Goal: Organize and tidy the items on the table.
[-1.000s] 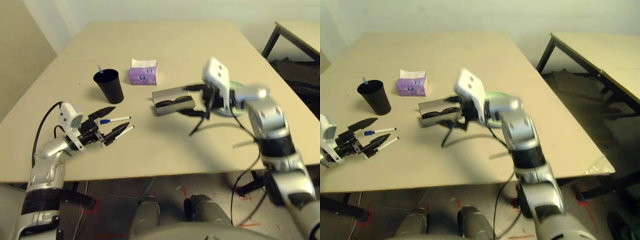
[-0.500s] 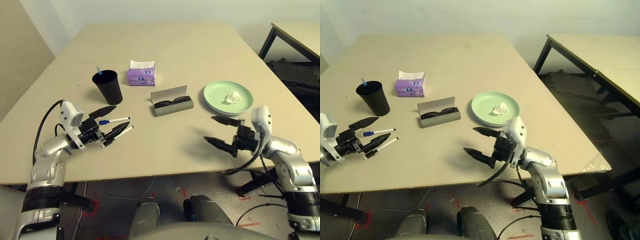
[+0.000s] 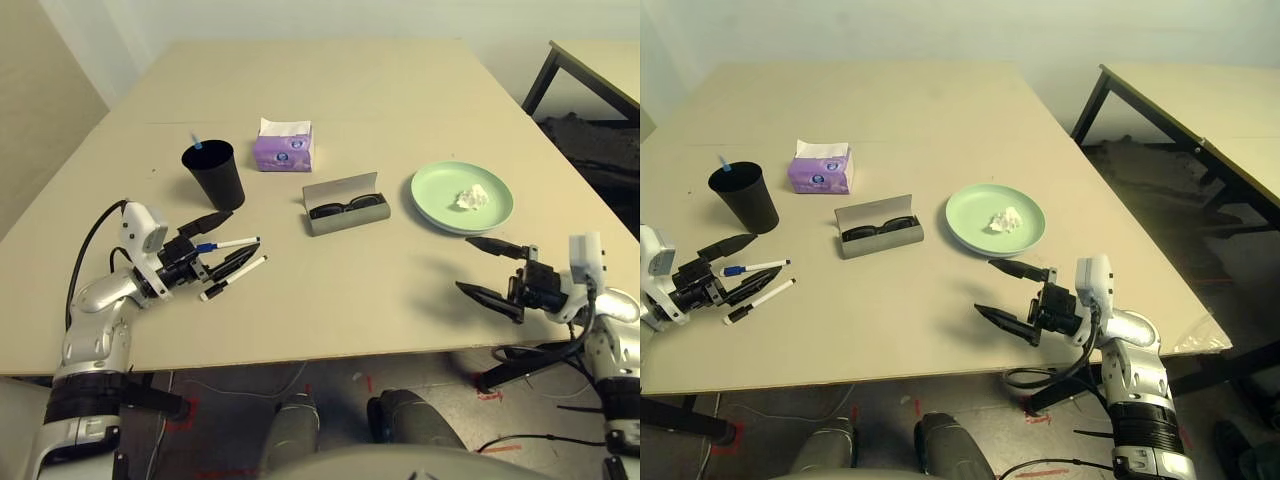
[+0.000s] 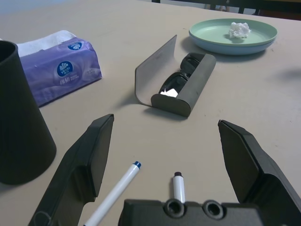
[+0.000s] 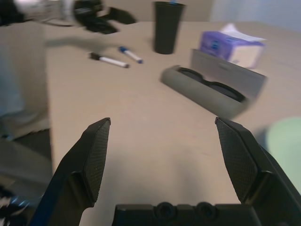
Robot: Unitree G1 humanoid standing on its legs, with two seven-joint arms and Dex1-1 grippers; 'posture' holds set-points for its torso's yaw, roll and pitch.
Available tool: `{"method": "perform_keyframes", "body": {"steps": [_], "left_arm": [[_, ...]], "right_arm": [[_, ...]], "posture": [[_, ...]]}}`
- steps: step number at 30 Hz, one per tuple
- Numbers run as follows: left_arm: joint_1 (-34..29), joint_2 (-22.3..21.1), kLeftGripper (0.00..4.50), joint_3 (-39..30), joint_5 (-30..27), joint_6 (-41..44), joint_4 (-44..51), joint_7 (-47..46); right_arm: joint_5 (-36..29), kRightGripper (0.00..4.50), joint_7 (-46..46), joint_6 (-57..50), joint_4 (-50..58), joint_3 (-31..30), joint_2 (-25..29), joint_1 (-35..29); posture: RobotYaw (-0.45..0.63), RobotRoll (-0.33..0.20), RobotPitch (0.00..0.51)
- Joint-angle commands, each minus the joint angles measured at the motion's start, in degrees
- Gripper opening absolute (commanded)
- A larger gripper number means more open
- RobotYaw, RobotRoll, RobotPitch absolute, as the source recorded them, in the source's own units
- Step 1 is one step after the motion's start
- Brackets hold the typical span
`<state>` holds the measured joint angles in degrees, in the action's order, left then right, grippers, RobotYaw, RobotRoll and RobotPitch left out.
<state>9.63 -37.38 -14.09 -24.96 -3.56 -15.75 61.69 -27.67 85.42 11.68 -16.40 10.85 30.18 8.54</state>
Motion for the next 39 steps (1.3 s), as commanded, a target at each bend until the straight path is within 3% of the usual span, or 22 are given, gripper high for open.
{"method": "perform_keyframes", "body": {"steps": [1, 8, 11, 15, 22, 33, 39], "left_arm": [[1.8, 0.6, 4.50, 2.1, 2.3, 0.8, -2.1, -1.2], [11.1, 4.2, 4.50, 7.0, 7.7, 1.4, -9.6, -5.6], [17.6, 7.0, 3.91, 8.5, 10.7, 1.1, -16.4, -10.1], [25.2, 10.9, 2.47, 10.0, 13.8, -0.9, -26.0, -14.3], [32.8, 15.4, 0.04, 10.7, 17.1, -3.4, -36.1, -19.4], [38.5, 18.5, 0.04, 11.3, 21.5, -6.7, -47.7, -28.5], [38.0, 19.4, 0.04, 13.7, 24.2, -7.3, -49.3, -25.3]], "right_arm": [[-0.2, 4.46, 2.3, 1.8, -2.3, -0.6, 1.5, 0.7], [-1.8, 4.46, 3.4, 0.7, -2.6, -0.1, 2.5, -0.3], [-2.1, 4.50, 2.1, -0.1, -1.8, 0.1, 2.5, -0.7], [-2.4, 4.50, 1.0, -1.1, -0.3, 0.0, 2.8, -2.1], [-4.2, 4.50, 1.0, -4.3, 5.2, 0.3, 4.2, -6.0], [-4.6, 4.50, 2.6, -4.4, 6.9, 0.1, 6.4, -7.6], [-4.8, 4.50, 2.4, -4.7, 8.1, 0.0, 6.5, -8.3]], "posture": [[-0.05, 0.000, 0.073], [-0.07, 0.000, 0.072], [-0.07, 0.000, 0.070], [-0.09, 0.000, 0.066], [-0.15, 0.000, 0.045], [-0.15, 0.000, 0.023], [-0.16, 0.000, 0.027]]}}
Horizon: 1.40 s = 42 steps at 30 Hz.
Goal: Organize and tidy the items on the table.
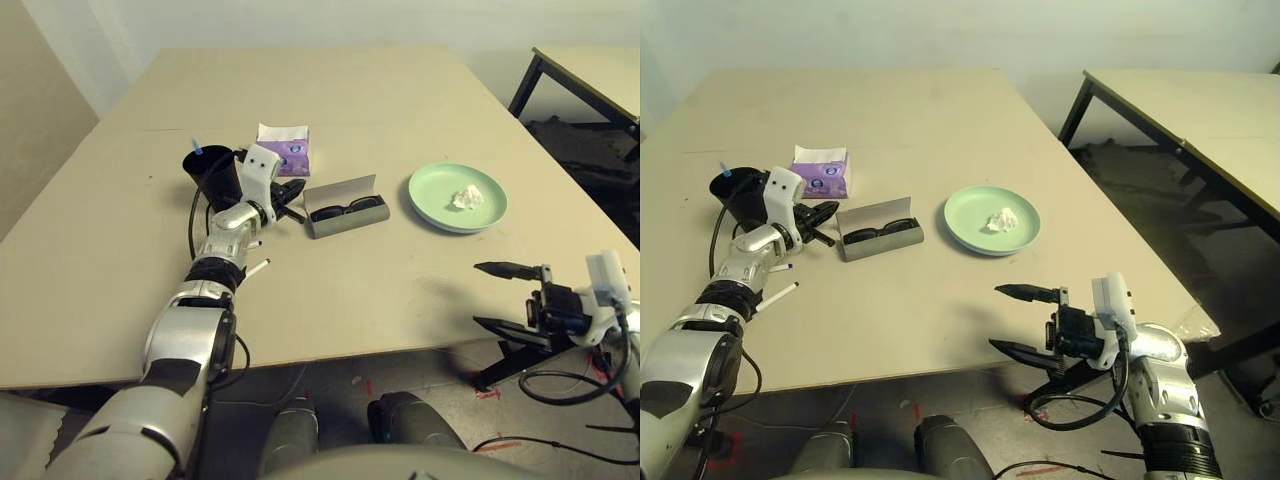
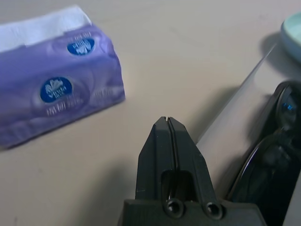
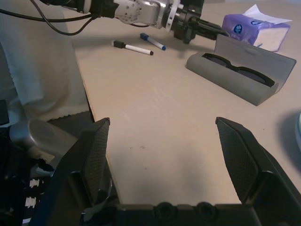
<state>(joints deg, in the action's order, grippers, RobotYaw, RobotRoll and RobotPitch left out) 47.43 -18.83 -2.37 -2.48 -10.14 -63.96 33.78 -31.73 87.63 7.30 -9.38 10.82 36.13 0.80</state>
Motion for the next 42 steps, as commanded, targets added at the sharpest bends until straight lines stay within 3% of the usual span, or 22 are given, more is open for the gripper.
{"method": "perform_keyframes", "body": {"steps": [1, 10, 22, 27, 30, 33, 37, 42], "left_arm": [[0.1, 0.7, 0.04, 2.5, 2.0, -0.9, -0.7, 4.1], [-3.3, -3.3, 0.04, 7.9, 5.4, -6.7, 4.7, 16.0], [-7.7, -6.1, 0.04, 10.5, 6.6, -8.4, 9.8, 21.3], [-6.5, -5.0, 0.04, 7.4, 2.1, -5.7, 12.9, 22.7], [-6.5, -5.1, 0.04, 6.0, -1.2, 0.0, 18.0, 24.9], [-9.8, -9.0, 0.62, 7.0, -3.6, 13.7, 31.9, 29.1], [-14.3, -15.1, 1.95, 7.3, -2.6, 27.5, 46.0, 27.4], [-18.6, -28.9, 3.66, 10.9, -1.9, 42.9, 62.9, 33.8]], "right_arm": [[-0.8, 4.50, 0.0, -0.5, 1.3, 0.0, 0.5, -0.7], [-1.1, 4.50, -1.3, -1.7, 1.5, 0.1, -0.1, -0.5], [-0.4, 4.50, -15.1, -4.5, 5.0, 1.8, -2.1, -2.8], [-0.7, 4.50, -15.4, -4.2, 5.4, 1.5, -2.1, -2.8], [-0.8, 4.50, -15.2, -4.1, 5.8, 1.1, -2.2, -2.5], [-0.2, 4.50, -13.2, -3.3, 7.7, -1.0, -2.0, -2.8], [-0.2, 4.50, -12.4, -4.5, 11.9, -4.0, -2.2, -3.5], [-0.3, 4.50, -12.6, -5.9, 15.7, -8.4, -3.2, -1.8]], "posture": [[-0.16, 0.000, 0.029], [-0.14, 0.000, 0.037], [-0.15, 0.000, 0.047], [-0.15, 0.000, 0.052], [-0.15, 0.000, 0.053], [-0.14, 0.000, 0.060], [-0.13, 0.000, 0.067], [-0.12, 0.000, 0.074]]}}
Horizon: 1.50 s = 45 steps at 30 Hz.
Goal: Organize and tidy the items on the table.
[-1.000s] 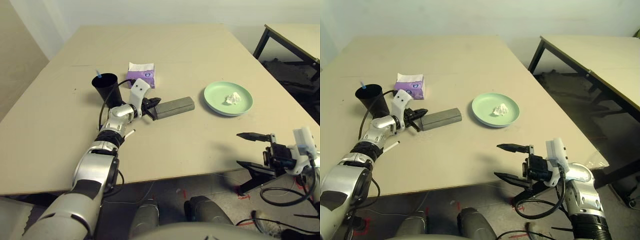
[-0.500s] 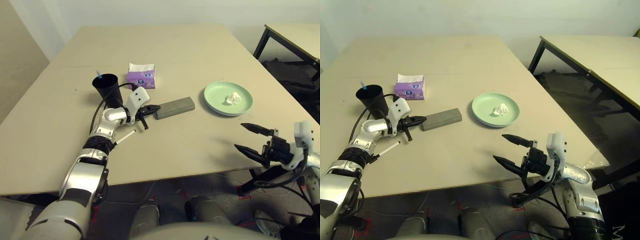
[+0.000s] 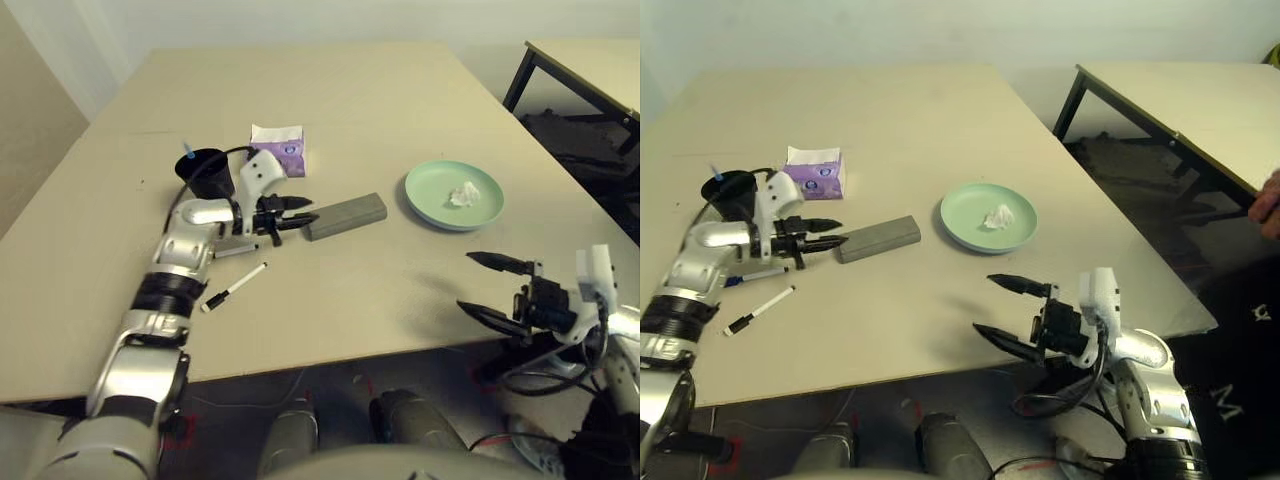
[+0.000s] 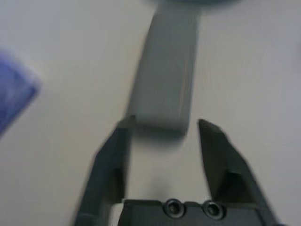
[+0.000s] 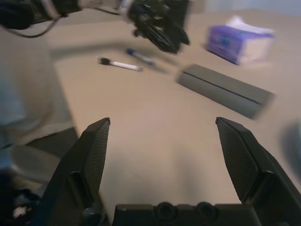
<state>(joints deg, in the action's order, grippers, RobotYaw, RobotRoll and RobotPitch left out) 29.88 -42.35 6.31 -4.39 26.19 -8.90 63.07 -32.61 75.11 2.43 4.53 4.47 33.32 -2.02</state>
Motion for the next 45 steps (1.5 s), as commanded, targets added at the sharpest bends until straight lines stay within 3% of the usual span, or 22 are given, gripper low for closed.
{"method": "perform_keyframes", "body": {"steps": [1, 2, 7, 11, 24, 27, 38, 45], "left_arm": [[-1.4, -7.9, 4.07, 2.9, -0.4, 8.1, 10.0, 6.3], [-1.7, -10.8, 4.39, 3.8, -0.4, 9.2, 12.0, 8.3], [-0.5, -22.8, 4.45, 7.9, -2.0, 17.8, 18.4, 18.5], [0.4, -26.6, 4.45, 9.9, -3.7, 23.9, 22.8, 21.2], [-3.0, -23.0, 4.45, 15.0, -2.2, 30.6, 24.0, 11.6], [-3.6, -20.2, 3.87, 14.7, -1.1, 29.1, 20.8, 7.3], [-5.1, -17.6, 0.04, 14.5, -1.0, 25.1, 16.3, 2.8], [-4.5, -18.2, 0.02, 13.3, -1.7, 24.0, 16.1, 3.7]], "right_arm": [[0.6, 4.50, -0.1, -1.2, 2.0, -2.7, -0.6, 1.4], [0.7, 4.50, -0.2, -1.3, 2.1, -3.2, -0.7, 1.9], [1.2, 4.50, 0.6, -1.1, 1.8, -5.5, -1.2, 3.2], [1.5, 4.50, 0.5, -0.8, 2.7, -6.9, -1.5, 3.1], [2.4, 4.50, 1.0, -0.2, 3.8, -8.0, -0.8, 2.4], [2.4, 4.50, 0.8, -0.4, 4.3, -8.2, -0.8, 2.4], [2.3, 4.50, -0.4, -1.7, 6.3, -8.6, -0.6, 1.5], [2.5, 4.50, -0.6, -1.6, 6.0, -8.5, -0.4, 1.2]], "posture": [[-0.11, 0.000, 0.075], [-0.11, 0.000, 0.075], [-0.11, 0.000, 0.077], [-0.11, 0.000, 0.072], [-0.11, 0.000, 0.048], [-0.10, 0.000, 0.042], [-0.10, 0.000, 0.042], [-0.10, 0.000, 0.043]]}}
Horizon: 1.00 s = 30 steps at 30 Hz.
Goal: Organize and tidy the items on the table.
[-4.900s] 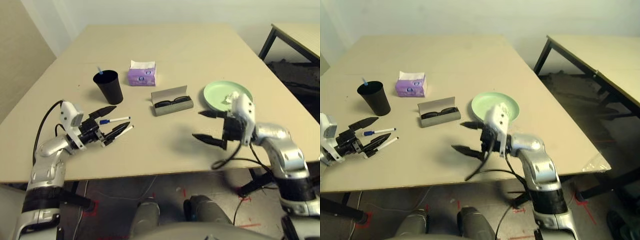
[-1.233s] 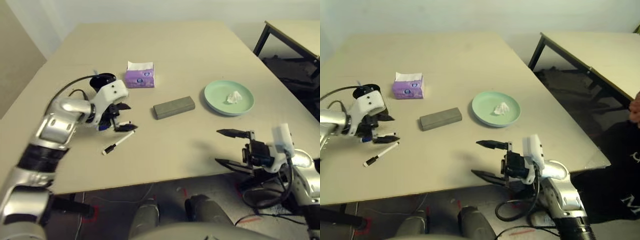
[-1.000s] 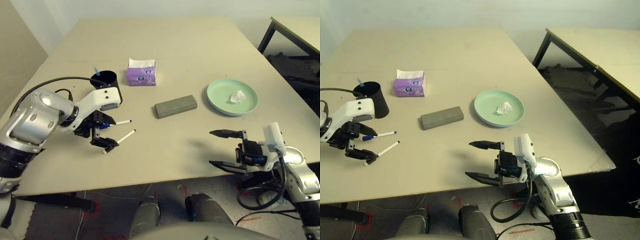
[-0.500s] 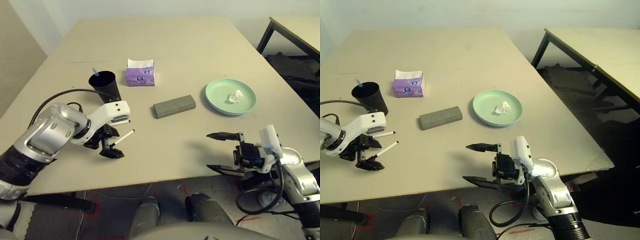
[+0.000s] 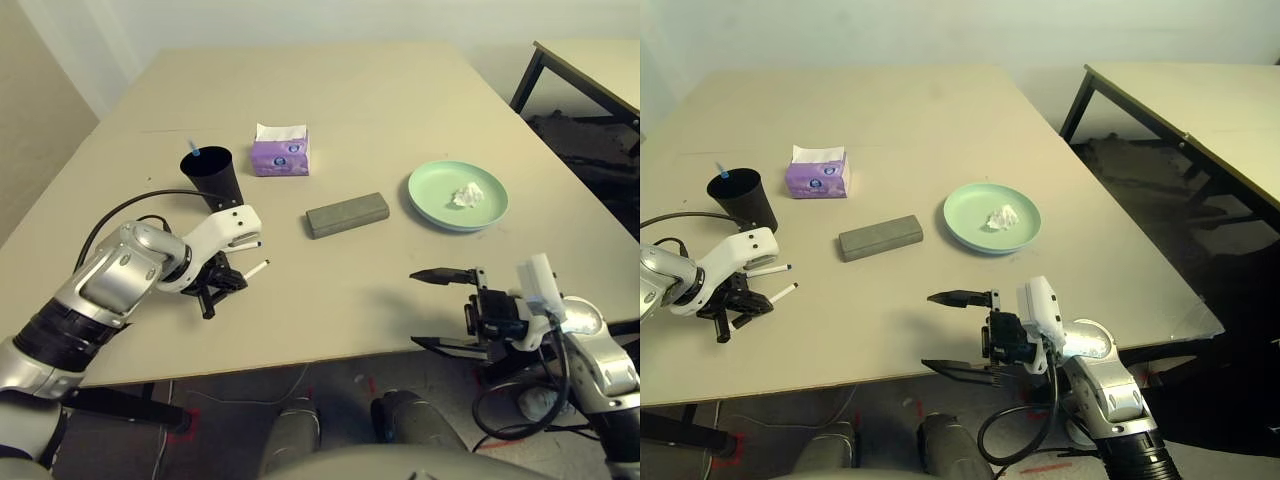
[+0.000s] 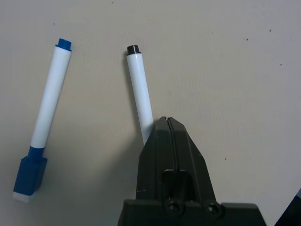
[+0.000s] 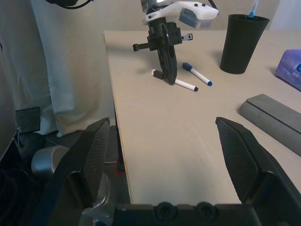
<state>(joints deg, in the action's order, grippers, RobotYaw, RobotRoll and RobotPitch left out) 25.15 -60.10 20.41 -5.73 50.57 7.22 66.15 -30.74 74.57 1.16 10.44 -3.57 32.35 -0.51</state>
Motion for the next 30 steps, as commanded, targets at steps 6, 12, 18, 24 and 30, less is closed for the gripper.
{"method": "perform_keyframes", "body": {"steps": [6, 12, 18, 24, 30], "left_arm": [[2.1, -3.4, 0.41, -1.8, -1.2, 0.6, 1.5, 2.6], [1.9, -3.6, 2.32, -1.0, -0.7, 0.3, 1.0, 2.6], [1.2, -1.4, 4.45, 0.7, 0.6, -0.7, -1.2, 1.2], [1.8, 2.9, 4.48, 1.1, 0.5, -1.5, -5.3, 0.3], [2.2, 4.9, 3.86, 0.8, 2.5, -6.6, -9.6, -0.5]], "right_arm": [[0.9, 4.50, -0.4, -1.0, 0.1, -0.8, 0.6, 0.3], [1.2, 4.50, -0.5, -1.1, -0.2, -1.2, 0.4, 0.6], [1.3, 4.50, -0.9, -1.2, 0.1, -1.5, 0.5, 0.6], [1.3, 4.50, -1.0, -1.1, 0.1, -1.6, 0.8, 0.4], [1.4, 4.50, -1.5, -1.1, 0.3, -1.7, 0.8, 0.4]], "posture": [[-0.10, 0.000, 0.048], [-0.11, 0.000, 0.053], [-0.11, 0.000, 0.055], [-0.12, 0.000, 0.056], [-0.13, 0.000, 0.055]]}}
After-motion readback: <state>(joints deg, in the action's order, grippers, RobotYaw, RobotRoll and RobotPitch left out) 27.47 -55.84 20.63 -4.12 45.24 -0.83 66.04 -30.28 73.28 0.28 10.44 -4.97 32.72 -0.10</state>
